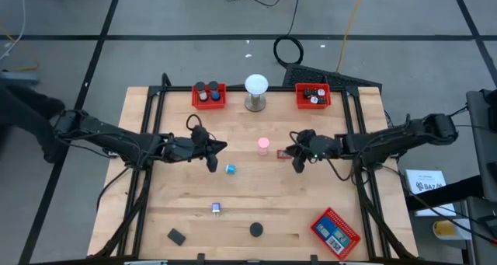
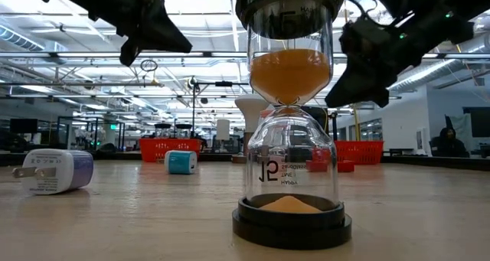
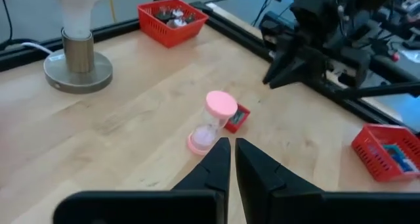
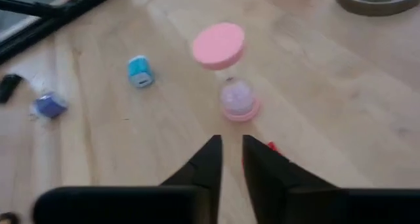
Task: Pick & Place Office items
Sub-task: Put the pink hourglass into the top left red bin
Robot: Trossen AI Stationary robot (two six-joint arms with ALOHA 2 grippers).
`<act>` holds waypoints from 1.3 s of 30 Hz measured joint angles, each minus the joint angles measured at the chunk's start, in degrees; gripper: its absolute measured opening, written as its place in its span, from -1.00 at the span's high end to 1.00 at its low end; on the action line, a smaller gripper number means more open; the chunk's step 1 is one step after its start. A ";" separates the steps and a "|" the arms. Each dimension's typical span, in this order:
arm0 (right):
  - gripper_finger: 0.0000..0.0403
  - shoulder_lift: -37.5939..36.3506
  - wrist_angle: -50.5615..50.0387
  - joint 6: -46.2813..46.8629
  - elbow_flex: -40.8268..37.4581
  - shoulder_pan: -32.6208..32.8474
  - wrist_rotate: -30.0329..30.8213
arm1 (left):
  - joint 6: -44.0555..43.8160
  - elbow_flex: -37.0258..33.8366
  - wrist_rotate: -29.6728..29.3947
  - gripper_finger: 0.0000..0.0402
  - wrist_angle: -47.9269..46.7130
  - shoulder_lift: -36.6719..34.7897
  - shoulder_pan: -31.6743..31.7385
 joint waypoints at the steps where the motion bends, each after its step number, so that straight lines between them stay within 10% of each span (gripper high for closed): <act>1: 0.65 0.42 0.37 -0.77 0.00 -0.91 -0.75 | 0.46 -0.10 0.02 0.92 -0.12 -0.01 0.03; 18: -0.49 21.55 31.40 -12.17 0.64 -9.90 -14.67 | 2.04 -0.17 3.88 0.95 -0.49 -1.55 0.01; 39: 0.08 34.79 37.86 -22.18 16.39 -12.73 -15.09 | 1.93 -0.17 -0.22 0.98 -16.80 -16.48 0.17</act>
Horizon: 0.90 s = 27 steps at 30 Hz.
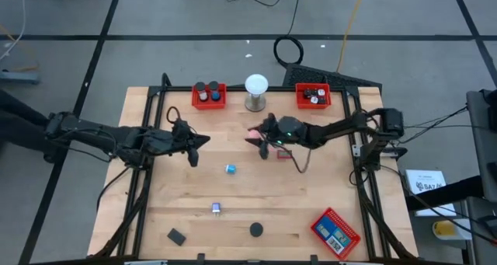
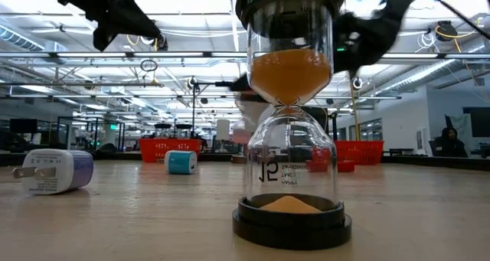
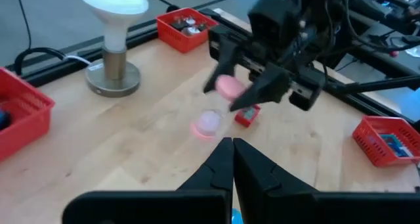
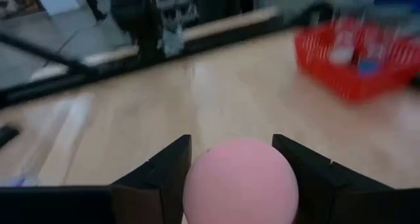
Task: Pick & Place Office items
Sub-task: Put the pink hourglass into the top left red bin
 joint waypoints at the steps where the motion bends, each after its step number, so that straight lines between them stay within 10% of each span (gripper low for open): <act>1: 0.08 1.58 0.37 -0.58 2.19 -0.59 -0.52 | -0.01 -0.01 -0.29 0.97 -0.40 -0.60 0.00; 15: 0.08 24.55 -8.74 -1.90 32.81 -3.59 -7.37 | -0.49 -0.01 -1.91 0.99 -8.10 -6.00 0.37; 27: -0.18 27.02 -11.62 0.51 34.25 -3.49 -5.66 | -3.63 -0.01 -2.07 0.96 -11.33 -5.98 1.48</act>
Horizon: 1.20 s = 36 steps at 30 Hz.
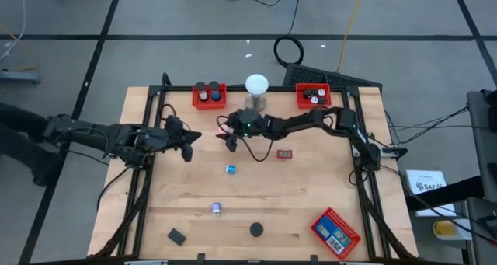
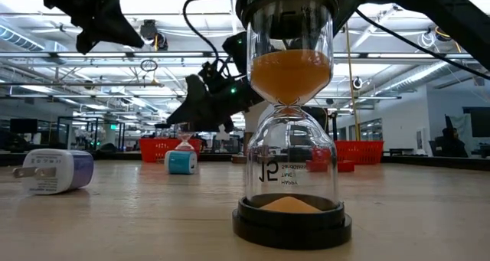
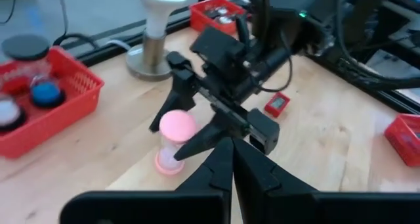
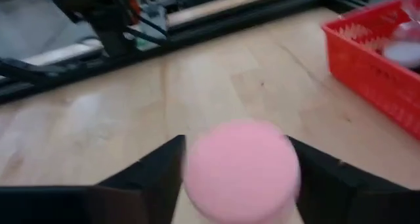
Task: Pick & Place Office items
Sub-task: Put the pink hourglass into the top left red bin
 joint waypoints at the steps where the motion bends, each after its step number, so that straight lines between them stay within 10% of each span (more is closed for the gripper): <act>1: -0.27 0.04 -0.10 0.02 -0.02 0.05 0.72 | -0.89 0.00 -0.04 0.94 -0.46 0.01 0.34; 9: -0.59 -10.89 -8.80 -0.78 -0.11 0.26 1.70 | -5.86 0.00 3.41 0.98 -1.14 0.02 5.65; 18: -0.12 -32.57 -30.42 -2.74 -8.06 1.27 1.77 | -14.30 0.04 12.07 0.89 1.22 9.59 12.90; 29: 0.91 -55.45 -25.55 8.73 -33.99 1.47 6.41 | -12.09 8.82 19.83 0.01 3.67 28.45 19.52; 36: 0.91 -64.13 -21.56 13.60 -42.31 1.54 7.69 | -4.21 20.59 19.20 -0.55 -6.73 36.26 21.14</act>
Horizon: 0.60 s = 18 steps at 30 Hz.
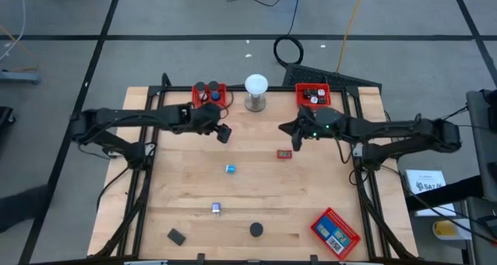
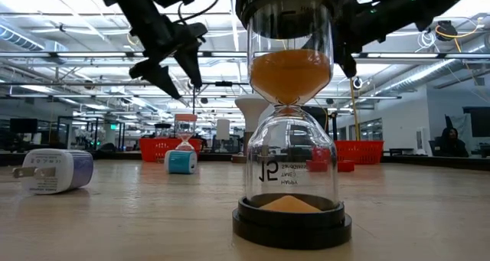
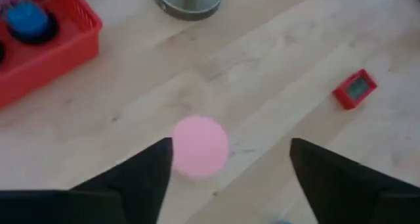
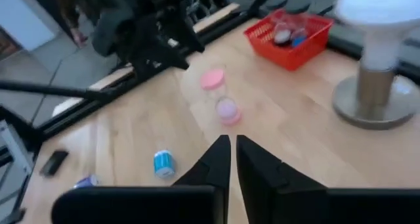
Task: Pick & Place Office items
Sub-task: Put the pink hourglass into the top left red bin
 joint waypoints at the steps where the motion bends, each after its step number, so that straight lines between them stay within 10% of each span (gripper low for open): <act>1: 0.91 -0.56 0.40 -0.01 -0.34 -0.02 0.77 | 0.65 1.08 -0.03 -0.61 -1.49 0.96 0.21; 18: 1.00 -1.64 0.90 -0.91 -1.28 -0.06 1.37 | -1.78 4.66 -0.23 -0.94 -6.00 9.68 1.53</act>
